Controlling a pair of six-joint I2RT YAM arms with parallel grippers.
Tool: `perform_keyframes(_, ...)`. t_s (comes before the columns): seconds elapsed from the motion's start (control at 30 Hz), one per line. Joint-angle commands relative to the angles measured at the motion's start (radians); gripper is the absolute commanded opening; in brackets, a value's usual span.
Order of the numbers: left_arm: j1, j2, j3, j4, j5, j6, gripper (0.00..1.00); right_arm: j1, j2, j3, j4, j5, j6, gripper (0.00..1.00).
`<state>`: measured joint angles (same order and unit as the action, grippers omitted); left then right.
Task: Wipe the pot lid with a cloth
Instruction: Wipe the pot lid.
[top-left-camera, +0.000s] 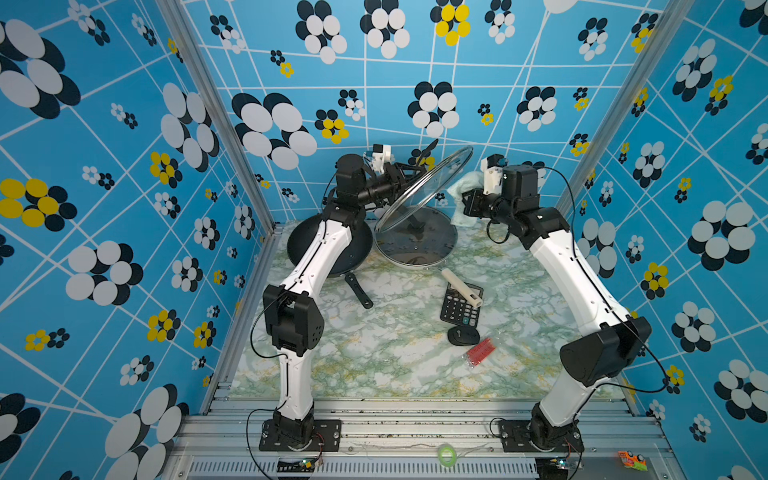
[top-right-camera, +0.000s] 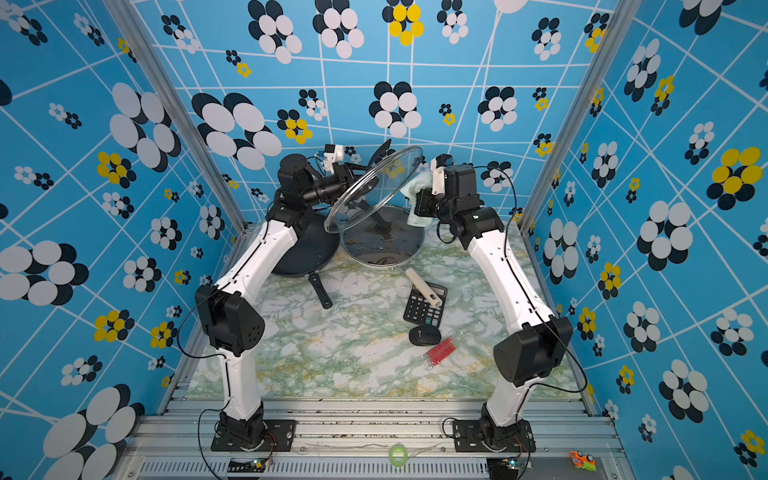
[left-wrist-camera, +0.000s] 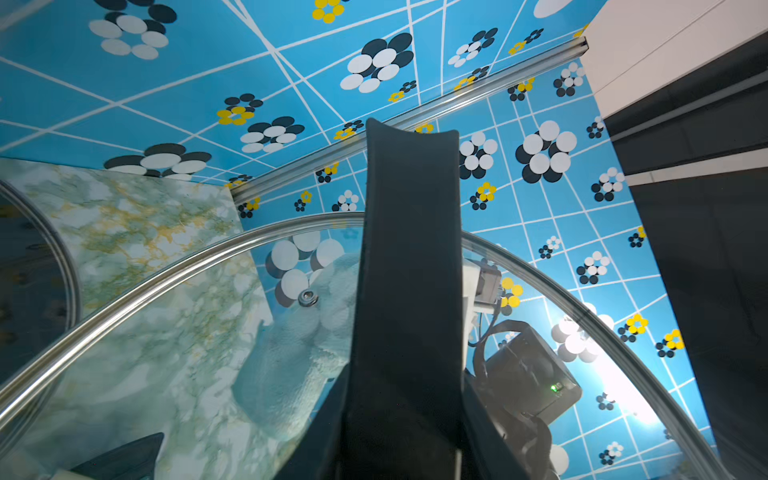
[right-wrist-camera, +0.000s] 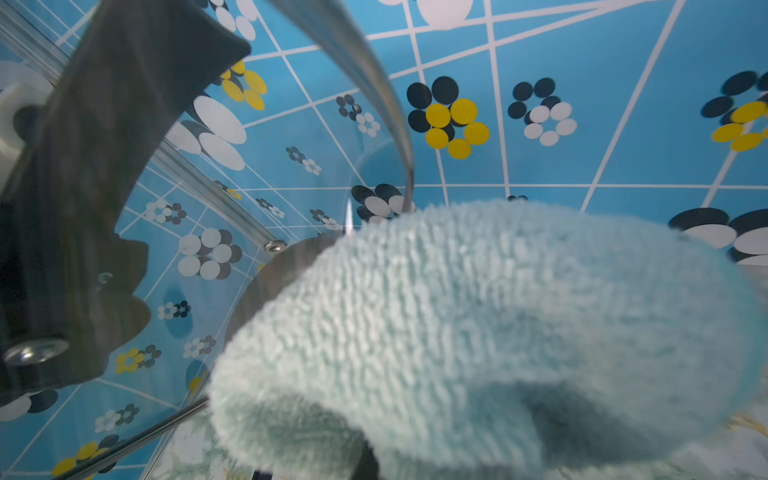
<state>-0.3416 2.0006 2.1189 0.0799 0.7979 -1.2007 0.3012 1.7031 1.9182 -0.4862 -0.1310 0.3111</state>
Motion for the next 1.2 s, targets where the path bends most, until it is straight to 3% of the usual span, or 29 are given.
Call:
perform_keyframes(0.0, -0.047, -0.145, 0.058, -0.205, -0.182, 0.372, 0.00, -0.021, -0.149, -0.055, 0.067, 0.087, 0.021, 0.00)
perform_keyframes(0.1, -0.101, -0.175, 0.061, -0.351, -0.421, 0.582, 0.00, -0.020, -0.236, -0.091, 0.094, 0.095, 0.034, 0.00)
perform_keyframes(0.2, -0.155, -0.180, 0.037, -0.364, -0.640, 0.705, 0.00, -0.015, -0.296, -0.131, 0.168, 0.006, 0.058, 0.00)
perform_keyframes(0.3, -0.200, -0.177, 0.009, -0.317, -0.775, 0.771, 0.00, 0.031, -0.302, -0.172, 0.223, -0.043, 0.084, 0.00)
perform_keyframes(0.47, -0.256, -0.162, 0.002, -0.252, -1.006, 0.855, 0.00, 0.191, -0.237, -0.181, 0.195, -0.047, 0.068, 0.00)
perform_keyframes(0.63, -0.277, -0.163, -0.019, -0.164, -1.125, 0.915, 0.00, 0.267, -0.170, -0.165, 0.108, -0.075, 0.044, 0.00)
perform_keyframes(0.93, -0.293, -0.218, -0.157, 0.039, -1.253, 0.923, 0.00, 0.287, -0.102, -0.211, 0.118, -0.131, 0.078, 0.00)
perform_keyframes(1.03, -0.295, -0.262, -0.223, 0.096, -1.246, 0.936, 0.00, 0.252, -0.093, -0.221, 0.085, -0.104, 0.065, 0.00)
perform_keyframes(1.17, -0.297, -0.319, -0.286, 0.121, -1.205, 0.967, 0.00, 0.139, -0.086, -0.254, 0.108, -0.177, 0.137, 0.00)
